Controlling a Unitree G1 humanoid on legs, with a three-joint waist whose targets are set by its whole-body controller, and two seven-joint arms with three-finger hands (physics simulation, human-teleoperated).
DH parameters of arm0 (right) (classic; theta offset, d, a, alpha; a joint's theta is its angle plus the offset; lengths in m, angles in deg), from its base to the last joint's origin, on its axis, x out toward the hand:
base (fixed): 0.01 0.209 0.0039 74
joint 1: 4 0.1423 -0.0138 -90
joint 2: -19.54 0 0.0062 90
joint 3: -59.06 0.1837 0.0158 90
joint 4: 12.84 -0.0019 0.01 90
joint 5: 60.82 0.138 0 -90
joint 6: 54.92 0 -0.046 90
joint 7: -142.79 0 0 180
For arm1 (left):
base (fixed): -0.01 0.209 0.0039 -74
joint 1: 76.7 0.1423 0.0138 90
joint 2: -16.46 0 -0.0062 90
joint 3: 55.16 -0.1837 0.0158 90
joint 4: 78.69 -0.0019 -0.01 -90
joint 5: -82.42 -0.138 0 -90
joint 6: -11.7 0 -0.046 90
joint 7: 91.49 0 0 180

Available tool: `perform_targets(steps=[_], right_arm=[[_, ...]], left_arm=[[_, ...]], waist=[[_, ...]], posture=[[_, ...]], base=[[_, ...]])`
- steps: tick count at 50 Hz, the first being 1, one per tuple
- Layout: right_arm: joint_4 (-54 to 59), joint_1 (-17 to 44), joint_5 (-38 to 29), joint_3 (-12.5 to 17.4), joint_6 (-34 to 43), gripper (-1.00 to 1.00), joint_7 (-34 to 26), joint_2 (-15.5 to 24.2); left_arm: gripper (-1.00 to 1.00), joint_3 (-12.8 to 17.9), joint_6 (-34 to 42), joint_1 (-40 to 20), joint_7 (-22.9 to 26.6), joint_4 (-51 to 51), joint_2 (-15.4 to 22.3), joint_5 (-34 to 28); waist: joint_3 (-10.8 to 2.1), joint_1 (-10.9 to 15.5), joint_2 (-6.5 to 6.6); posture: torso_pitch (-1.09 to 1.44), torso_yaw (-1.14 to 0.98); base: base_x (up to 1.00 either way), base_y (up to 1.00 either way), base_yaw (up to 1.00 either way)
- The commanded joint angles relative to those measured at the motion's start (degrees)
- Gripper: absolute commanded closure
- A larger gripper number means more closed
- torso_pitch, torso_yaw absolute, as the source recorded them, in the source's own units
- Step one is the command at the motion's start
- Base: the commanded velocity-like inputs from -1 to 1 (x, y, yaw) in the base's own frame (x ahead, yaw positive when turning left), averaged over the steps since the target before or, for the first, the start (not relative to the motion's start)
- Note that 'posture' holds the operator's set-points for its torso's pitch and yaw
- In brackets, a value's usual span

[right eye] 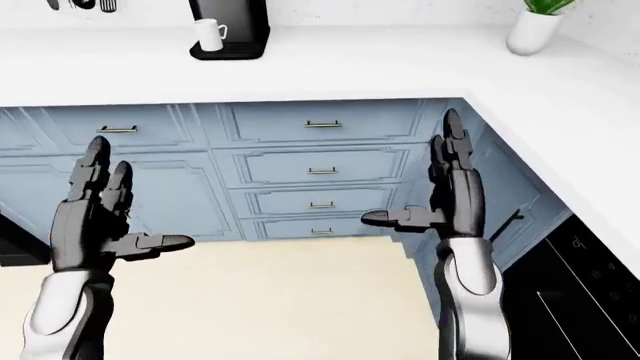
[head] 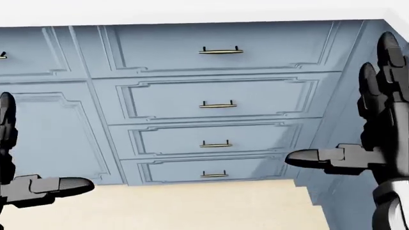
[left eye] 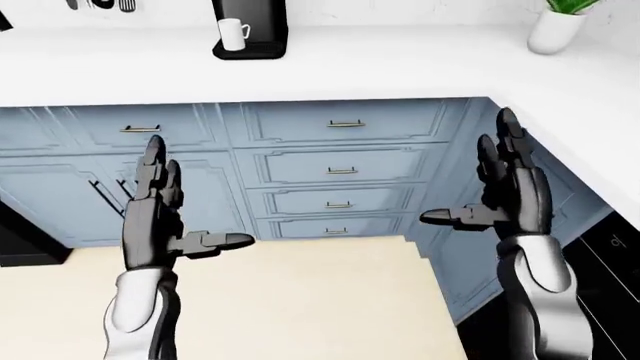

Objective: Pick the mug from under the coffee machine dispenser and place it on the counter.

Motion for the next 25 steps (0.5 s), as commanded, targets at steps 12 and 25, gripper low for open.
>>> perform_targets(steps=[12,25], right_arm=[[-4.92,2.75,-0.9,1.86,2.11,-1.0,-1.05,2.94],[-8.07,2.77,-1.0,2.28,4.85,-1.0,-2.02,3.05]], left_arm=[[-1.0,2.96,3.76,-2.63,-0.45,5.78,2.02,2.32],[-1.0,3.08,5.51,-2.93,-0.56,7.2,2.21,2.73]], waist=[[0.04,0.0,0.5],[1.77,-0.37,0.06]], posture=[[0.0,0.0],[0.0,0.0]], base=[[0.02,0.0,0.0],[0.3,0.0,0.0]])
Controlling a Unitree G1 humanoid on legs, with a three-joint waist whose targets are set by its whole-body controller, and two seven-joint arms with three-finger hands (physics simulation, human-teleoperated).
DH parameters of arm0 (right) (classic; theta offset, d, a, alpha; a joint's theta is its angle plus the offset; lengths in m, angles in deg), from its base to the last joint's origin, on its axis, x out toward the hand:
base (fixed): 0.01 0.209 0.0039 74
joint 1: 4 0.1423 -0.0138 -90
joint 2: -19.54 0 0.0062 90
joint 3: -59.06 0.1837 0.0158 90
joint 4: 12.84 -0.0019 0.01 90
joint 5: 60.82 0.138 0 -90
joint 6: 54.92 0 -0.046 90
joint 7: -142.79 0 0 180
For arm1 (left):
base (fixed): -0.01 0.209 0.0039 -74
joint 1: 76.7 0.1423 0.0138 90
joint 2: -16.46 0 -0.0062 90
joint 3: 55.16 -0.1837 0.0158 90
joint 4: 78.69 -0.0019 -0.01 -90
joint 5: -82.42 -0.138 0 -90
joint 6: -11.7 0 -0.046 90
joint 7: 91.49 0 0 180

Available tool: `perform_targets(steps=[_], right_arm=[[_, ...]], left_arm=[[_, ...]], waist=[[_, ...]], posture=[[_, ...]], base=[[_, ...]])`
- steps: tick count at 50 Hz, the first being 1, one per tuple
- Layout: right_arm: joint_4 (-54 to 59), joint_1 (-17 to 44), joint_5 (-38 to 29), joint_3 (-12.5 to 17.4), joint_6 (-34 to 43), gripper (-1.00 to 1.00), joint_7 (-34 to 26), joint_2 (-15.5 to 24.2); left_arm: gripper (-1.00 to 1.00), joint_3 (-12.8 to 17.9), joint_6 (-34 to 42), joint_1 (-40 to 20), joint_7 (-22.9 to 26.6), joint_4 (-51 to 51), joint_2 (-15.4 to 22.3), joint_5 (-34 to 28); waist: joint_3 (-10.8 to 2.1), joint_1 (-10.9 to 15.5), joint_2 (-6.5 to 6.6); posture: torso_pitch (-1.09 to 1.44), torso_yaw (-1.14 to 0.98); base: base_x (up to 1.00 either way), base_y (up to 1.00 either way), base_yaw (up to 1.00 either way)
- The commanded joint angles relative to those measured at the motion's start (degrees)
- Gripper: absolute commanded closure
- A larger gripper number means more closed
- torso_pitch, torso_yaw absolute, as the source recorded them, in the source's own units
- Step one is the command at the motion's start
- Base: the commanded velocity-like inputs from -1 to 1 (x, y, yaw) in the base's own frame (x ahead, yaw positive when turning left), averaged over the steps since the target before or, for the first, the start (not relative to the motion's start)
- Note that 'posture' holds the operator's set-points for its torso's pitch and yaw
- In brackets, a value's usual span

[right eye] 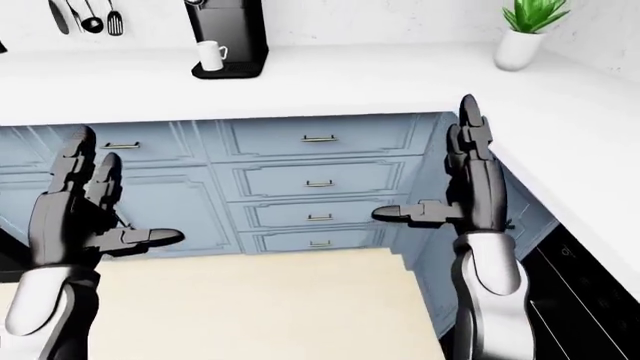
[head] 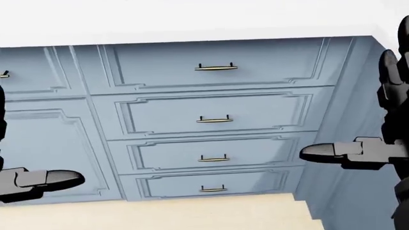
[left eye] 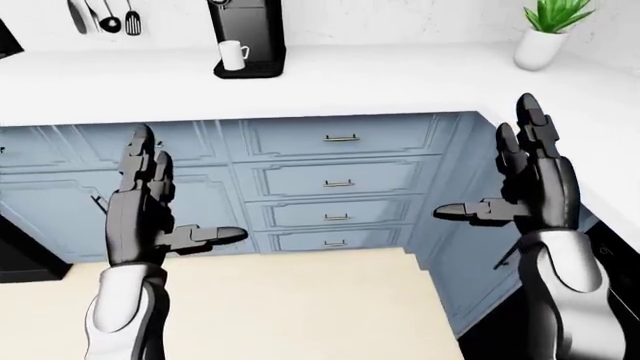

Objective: Pick the mug from under the coffee machine dispenser and place it on the counter.

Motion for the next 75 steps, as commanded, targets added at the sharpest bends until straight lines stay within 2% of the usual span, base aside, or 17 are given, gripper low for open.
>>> perform_targets(steps=[1,5,6,14,18,28,32,40,44,45,47,53,58,59,63,70,75], right_arm=[[-2.74,1.54,0.3,-0.44,-1.01,-1.0,-0.45,0.42],[-3.47,1.43,0.09,-0.48,-0.56,-1.0,-0.78,0.32],[-3.55,1.33,-0.1,-0.51,-0.66,-1.0,-0.87,0.32],[-5.24,1.02,-0.1,-0.33,0.25,-1.0,-1.29,0.24],[-5.63,1.27,-0.15,-0.3,0.77,-1.0,-1.43,0.24],[-6.4,1.31,-0.24,-0.15,1.36,-1.0,-1.67,0.33],[-6.72,1.36,-0.22,-0.09,1.61,-1.0,-1.78,0.31],[-7.44,1.31,0.19,0.01,2.51,-1.0,-1.76,0.21],[-7.6,1.3,0.42,0.09,2.88,-1.0,-1.78,0.18],[-7.62,1.3,0.45,0.1,2.92,-1.0,-1.77,0.19],[-7.75,1.43,0.64,0.21,3.3,-1.0,-1.73,0.24],[-8.07,1.64,0.95,0.34,3.9,-1.0,-1.65,0.41],[-8.51,1.87,1.31,0.49,4.58,-1.0,-1.56,0.58],[-8.46,1.89,1.35,0.52,4.59,-1.0,-1.54,0.61],[-9.58,2.14,1.79,0.69,5.85,-1.0,-1.4,0.81],[-9.94,1.98,2.0,0.76,6.06,-1.0,-1.47,0.88],[-9.86,1.85,1.86,0.7,5.86,-1.0,-1.52,0.85]], left_arm=[[-1.0,0.91,-1.37,-1.08,-0.45,2.0,0.69,-0.11],[-1.0,1.15,-0.83,-1.29,-0.49,2.42,0.79,0.19],[-1.0,1.19,-1.01,-1.21,-0.53,2.17,0.73,0.24],[-1.0,2.01,0.66,-1.39,-0.64,3.67,1.26,1.11],[-1.0,1.93,0.82,-1.5,-0.7,3.79,1.25,1.1],[-1.0,2.2,1.28,-1.64,-0.76,4.11,1.43,1.32],[-1.0,2.35,1.42,-1.7,-0.77,4.18,1.49,1.47],[-1.0,2.45,1.66,-1.59,-0.8,4.5,1.48,1.74],[-1.0,2.28,1.66,-1.57,-0.81,4.46,1.43,1.7],[-1.0,2.28,1.67,-1.57,-0.8,4.47,1.43,1.7],[-1.0,2.41,1.95,-1.67,-0.82,4.66,1.51,1.8],[-1.0,2.44,2.16,-1.74,-0.87,4.82,1.54,1.87],[-1.0,2.32,2.39,-1.71,-0.93,5.11,1.46,1.93],[-1.0,2.33,2.55,-1.79,-0.96,5.23,1.5,1.96],[-1.0,2.53,3.05,-1.84,-1.0,5.82,1.55,2.21],[-1.0,2.49,3.15,-1.82,-1.06,5.94,1.55,2.17],[-1.0,2.5,3.07,-1.74,-1.02,5.91,1.52,2.16]], waist=[[-0.54,0.28,0.2],[-1.19,0.11,5.23],[-0.75,0.91,2.91],[-0.89,1.37,1.02],[-2.15,1.67,-4.21],[-0.36,-0.13,0.37],[-2.37,-0.49,4.74],[-1.09,1.25,0.79],[-2.36,1.33,-4.84],[-1.59,0.66,-2.09],[-2.18,0.47,-3.63],[-1.69,0.21,-1.03],[-3.1,-0.06,5.54],[-2.71,0.36,2.93],[-2.43,0.77,2.4],[-2.13,0.66,-3.97],[-2.43,-0.05,-2.96]], posture=[[0.0,0.0],[0.0,0.0],[0.0,0.0],[0.0,0.0],[0.0,0.0],[0.0,0.0],[0.0,0.0],[0.0,0.0],[0.0,0.0],[0.0,0.0],[0.0,0.0],[0.0,0.0],[0.0,0.0],[0.0,0.0],[0.0,0.0],[0.0,0.0],[0.0,0.0]], base=[[0.3,0.0,0.0],[0.31,0.0,0.0],[0.3,0.0,0.0],[0.29,0.0,0.0],[0.29,0.0,0.0],[0.29,0.0,0.0],[0.28,0.01,0.0],[0.26,0.06,0.0],[0.21,0.1,0.0],[0.13,0.14,0.0],[0.07,0.2,0.0],[0.05,0.21,0.0],[0.05,0.22,0.0],[0.04,0.23,0.0],[0.05,0.24,0.0],[0.04,0.25,0.0],[0.04,0.25,0.0]])
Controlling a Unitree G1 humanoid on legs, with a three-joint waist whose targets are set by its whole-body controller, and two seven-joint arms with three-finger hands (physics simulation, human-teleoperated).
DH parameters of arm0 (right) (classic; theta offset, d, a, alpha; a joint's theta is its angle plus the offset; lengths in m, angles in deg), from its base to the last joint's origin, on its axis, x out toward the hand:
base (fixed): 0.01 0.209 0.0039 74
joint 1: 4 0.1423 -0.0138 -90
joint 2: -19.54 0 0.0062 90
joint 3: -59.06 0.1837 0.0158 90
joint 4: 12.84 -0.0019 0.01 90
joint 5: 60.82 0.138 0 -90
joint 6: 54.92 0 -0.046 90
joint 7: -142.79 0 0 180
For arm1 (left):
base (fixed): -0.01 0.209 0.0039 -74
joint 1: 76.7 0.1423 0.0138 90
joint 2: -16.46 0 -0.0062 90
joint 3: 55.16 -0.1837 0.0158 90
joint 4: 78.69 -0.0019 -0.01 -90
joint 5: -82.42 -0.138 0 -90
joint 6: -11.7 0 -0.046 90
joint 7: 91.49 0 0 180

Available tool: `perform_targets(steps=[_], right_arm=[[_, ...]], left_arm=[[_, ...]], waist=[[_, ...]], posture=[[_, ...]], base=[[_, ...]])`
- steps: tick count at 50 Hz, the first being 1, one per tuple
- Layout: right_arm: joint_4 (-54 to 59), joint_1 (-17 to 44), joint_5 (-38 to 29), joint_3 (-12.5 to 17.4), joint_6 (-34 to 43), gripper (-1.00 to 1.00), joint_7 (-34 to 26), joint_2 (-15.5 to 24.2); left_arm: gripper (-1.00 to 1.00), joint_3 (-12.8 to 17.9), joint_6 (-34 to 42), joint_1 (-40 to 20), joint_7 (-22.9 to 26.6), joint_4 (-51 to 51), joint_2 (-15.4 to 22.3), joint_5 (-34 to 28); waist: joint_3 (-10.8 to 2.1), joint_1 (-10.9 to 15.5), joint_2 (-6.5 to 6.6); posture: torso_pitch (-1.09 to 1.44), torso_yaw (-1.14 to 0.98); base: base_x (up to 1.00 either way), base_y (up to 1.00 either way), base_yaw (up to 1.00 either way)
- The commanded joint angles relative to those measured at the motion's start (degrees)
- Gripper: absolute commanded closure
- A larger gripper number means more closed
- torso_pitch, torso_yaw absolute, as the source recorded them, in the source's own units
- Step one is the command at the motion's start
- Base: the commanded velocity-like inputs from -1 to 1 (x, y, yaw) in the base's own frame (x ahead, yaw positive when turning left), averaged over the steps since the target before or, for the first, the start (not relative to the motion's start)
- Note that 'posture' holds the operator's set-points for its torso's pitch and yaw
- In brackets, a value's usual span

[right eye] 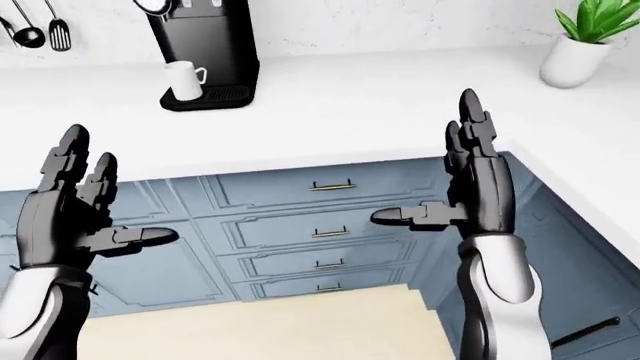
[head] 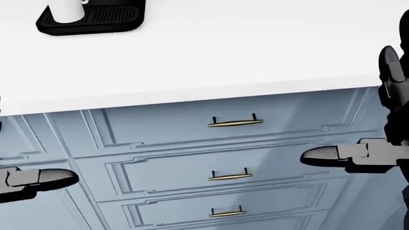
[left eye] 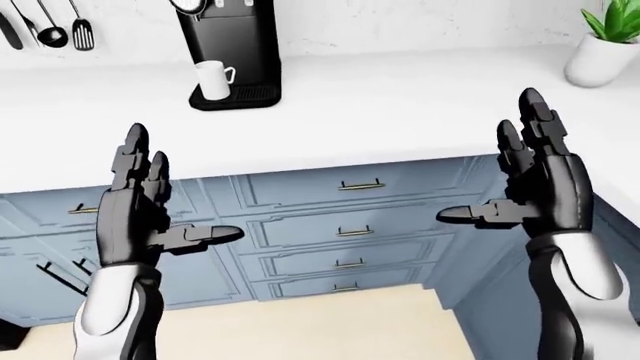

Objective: Pick the mug from under the coffee machine dispenser and place it on the counter.

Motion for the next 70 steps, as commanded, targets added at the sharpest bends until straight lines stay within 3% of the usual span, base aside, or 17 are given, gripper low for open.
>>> perform_targets(steps=[1,5,8,19,22,23,25,28,31,33,45,49,58,62,63,65,70], right_arm=[[-2.64,1.58,0.27,-0.2,-2.15,-1.0,-0.17,0.45],[-2.85,1.54,0.3,-0.18,-1.94,-1.0,-0.26,0.48],[-3.14,1.58,0.29,-0.25,-1.68,-1.0,-0.28,0.46],[-3.17,1.22,-0.38,-0.62,-2.31,-1.0,-0.66,0.26],[-3.37,1.15,-0.53,-0.65,-2.39,-1.0,-0.95,0.21],[-3.38,1.12,-0.6,-0.65,-2.48,-1.0,-1.02,0.19],[-3.53,1.18,-0.61,-0.61,-2.39,-1.0,-1.15,0.19],[-3.84,1.32,-0.54,-0.49,-2.12,-1.0,-1.32,0.27],[-4.04,1.51,-0.51,-0.38,-1.84,-1.0,-1.36,0.39],[-4.11,1.5,-0.48,-0.32,-1.85,-1.0,-1.39,0.39],[-3.63,0.87,-1.13,-0.49,-3.08,-1.0,-1.94,0.16],[-3.62,0.78,-1.24,-0.59,-3.26,-1.0,-2.09,0.07],[-3.74,0.58,-1.35,-0.62,-3.39,-1.0,-2.29,-0.08],[-3.93,0.69,-1.32,-0.57,-3.17,-1.0,-2.34,-0.06],[-3.96,0.75,-1.32,-0.56,-3.1,-1.0,-2.33,-0.04],[-4.22,0.81,-1.31,-0.61,-2.87,-1.0,-2.35,-0.02],[-4.43,1.02,-1.2,-0.48,-2.54,-1.0,-2.41,0.08]], left_arm=[[-1.0,1.04,-2.26,-1.24,-0.4,2.5,0.79,-0.25],[-1.0,1.24,-2.14,-1.31,-0.35,2.5,0.87,-0.08],[-1.0,1.33,-2.13,-1.32,-0.35,2.54,0.91,-0.03],[-1.0,1.29,-2.48,-1.21,-0.25,2.2,0.92,-0.12],[-1.0,1.35,-2.3,-1.29,-0.26,2.33,0.98,-0.04],[-1.0,1.31,-2.27,-1.3,-0.28,2.35,0.97,-0.05],[-1.0,1.29,-2.1,-1.4,-0.33,2.45,1.01,-0.05],[-1.0,1.25,-1.75,-1.53,-0.41,2.74,1.03,0.01],[-1.0,1.29,-1.41,-1.65,-0.48,3.01,1.09,0.11],[-1.0,1.25,-1.38,-1.58,-0.5,3.11,1.07,0.09],[-1.0,1.24,-1.86,-1.18,-0.24,2.93,0.86,-0.07],[-1.0,1.24,-1.93,-1.2,-0.2,2.82,0.85,-0.09],[-1.0,1.28,-2.11,-1.13,-0.13,2.7,0.85,-0.08],[-1.0,1.25,-2.02,-1.19,-0.15,2.75,0.86,-0.08],[-1.0,1.25,-1.95,-1.21,-0.16,2.82,0.86,-0.05],[-1.0,1.23,-1.83,-1.28,-0.2,2.86,0.88,-0.05],[-1.0,1.18,-1.56,-1.41,-0.3,3.04,0.91,-0.02]], waist=[[-0.99,0.33,-0.04],[-0.06,0.23,2.55],[-1.25,0.08,7.71],[-0.27,0.63,1.52],[-0.93,0.72,-2.29],[-0.42,0.06,0.73],[-0.64,0.38,-0.39],[-0.83,0.51,0.61],[0.25,0.29,3.4],[-0.6,0.16,7.25],[0.38,1.01,2.23],[-0.31,1.2,-2.34],[0.99,0.72,2.23],[-0.17,0.13,7.61],[0.17,0.97,5.91],[0.75,0.97,6.41],[0.63,1.58,4.15]], posture=[[0.0,0.0],[0.0,0.0],[0.0,0.0],[0.0,0.0],[0.0,0.0],[0.0,0.0],[0.0,0.0],[0.0,0.0],[0.0,0.0],[0.0,0.0],[0.0,0.0],[0.0,0.0],[0.0,0.0],[0.0,0.0],[0.0,0.0],[0.0,0.0],[0.0,0.0]], base=[[0.04,0.25,0.0],[0.03,0.26,0.0],[0.02,0.27,0.0],[0.02,0.26,0.0],[0.02,0.24,0.0],[0.02,0.2,0.0],[0.02,0.19,0.0],[0.02,0.17,0.0],[0.03,0.14,0.0],[0.05,0.14,0.0],[0.11,0.06,0.0],[0.2,0.0,0.0],[0.26,0.0,0.0],[0.27,0.0,0.0],[0.27,0.0,0.0],[0.27,0.0,0.0],[0.27,0.0,0.0]])
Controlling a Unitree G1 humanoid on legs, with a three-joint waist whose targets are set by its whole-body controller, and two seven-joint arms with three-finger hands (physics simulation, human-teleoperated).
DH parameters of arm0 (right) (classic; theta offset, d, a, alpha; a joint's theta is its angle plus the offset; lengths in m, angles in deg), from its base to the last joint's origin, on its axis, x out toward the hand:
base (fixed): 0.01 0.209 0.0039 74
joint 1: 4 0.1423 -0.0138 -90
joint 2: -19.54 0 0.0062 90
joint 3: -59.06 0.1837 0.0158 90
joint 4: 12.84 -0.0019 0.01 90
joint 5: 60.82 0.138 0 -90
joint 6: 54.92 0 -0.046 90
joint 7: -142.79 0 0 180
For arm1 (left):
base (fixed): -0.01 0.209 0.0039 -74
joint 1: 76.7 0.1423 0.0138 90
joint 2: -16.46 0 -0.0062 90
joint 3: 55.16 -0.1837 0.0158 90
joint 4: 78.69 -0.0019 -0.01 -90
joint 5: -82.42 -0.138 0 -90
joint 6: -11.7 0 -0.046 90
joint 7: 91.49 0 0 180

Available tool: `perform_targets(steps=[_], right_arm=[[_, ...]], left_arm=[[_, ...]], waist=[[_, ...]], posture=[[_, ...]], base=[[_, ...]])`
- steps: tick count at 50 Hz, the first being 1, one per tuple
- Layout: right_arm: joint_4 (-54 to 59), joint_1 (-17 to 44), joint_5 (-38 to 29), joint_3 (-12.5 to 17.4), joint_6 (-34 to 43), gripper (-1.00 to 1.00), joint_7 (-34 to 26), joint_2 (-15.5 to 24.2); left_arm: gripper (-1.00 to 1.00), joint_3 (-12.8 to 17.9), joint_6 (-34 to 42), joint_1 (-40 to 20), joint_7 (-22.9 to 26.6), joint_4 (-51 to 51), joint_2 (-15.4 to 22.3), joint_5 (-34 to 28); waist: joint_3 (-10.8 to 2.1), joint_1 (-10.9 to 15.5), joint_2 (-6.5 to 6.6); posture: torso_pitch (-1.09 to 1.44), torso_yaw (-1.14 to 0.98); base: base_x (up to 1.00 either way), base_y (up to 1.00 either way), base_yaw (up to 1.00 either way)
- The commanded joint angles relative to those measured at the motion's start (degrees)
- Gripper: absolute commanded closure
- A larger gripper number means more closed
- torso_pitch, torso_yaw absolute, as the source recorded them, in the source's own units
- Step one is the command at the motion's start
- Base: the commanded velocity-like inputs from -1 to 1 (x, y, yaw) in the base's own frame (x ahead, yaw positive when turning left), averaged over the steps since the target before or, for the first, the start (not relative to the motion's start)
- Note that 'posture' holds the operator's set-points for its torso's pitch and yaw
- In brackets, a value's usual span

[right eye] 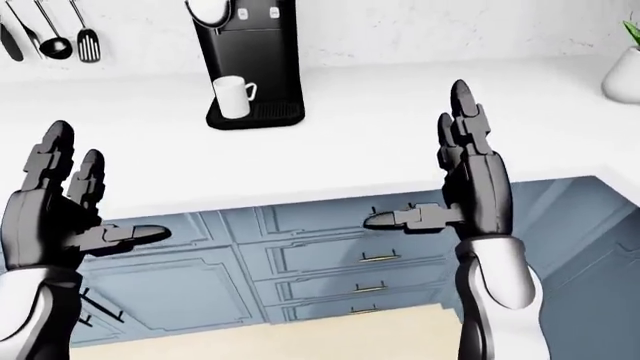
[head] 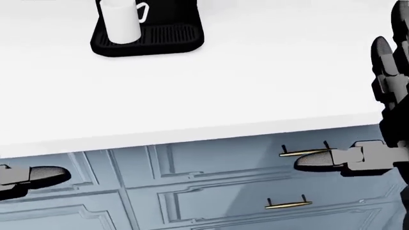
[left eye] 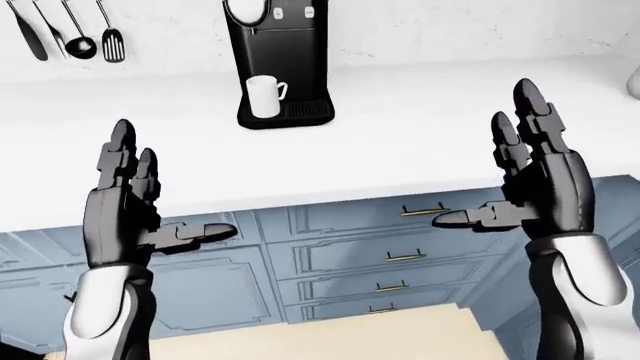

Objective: Pick the mug from under the coffee machine dispenser and place it on the counter.

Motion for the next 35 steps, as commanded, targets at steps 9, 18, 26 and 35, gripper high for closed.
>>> perform_targets(steps=[9,18,26,35], right_arm=[[-1.67,0.86,-0.12,0.63,-1.85,-1.0,0.23,0.62],[-1.96,0.63,-0.31,0.55,-1.92,-1.0,0.06,0.51],[-2.24,0.36,-0.35,0.41,-1.69,-1.0,-0.09,0.24],[-2.28,0.58,-0.12,0.6,-1.37,-1.0,-0.06,0.31]], left_arm=[[-1.0,-0.23,-1.94,-0.96,0.26,1.9,0.29,0.22],[-1.0,-0.19,-1.86,-0.97,0.25,1.93,0.27,0.25],[-1.0,-0.18,-2.2,-0.88,0.33,1.64,0.23,0.22],[-1.0,-0.22,-2.23,-0.89,0.3,1.59,0.21,0.26]], waist=[[-0.6,-1.06,-3.78],[-1.38,-1.83,3.85],[-0.6,-0.25,0.14],[-1.44,-1.29,-3.97]], posture=[[0.0,0.0],[0.0,0.0],[0.0,0.0],[0.0,0.0]], base=[[0.27,0.0,0.0],[0.27,0.01,0.0],[0.27,0.09,0.0],[0.28,0.24,0.0]])
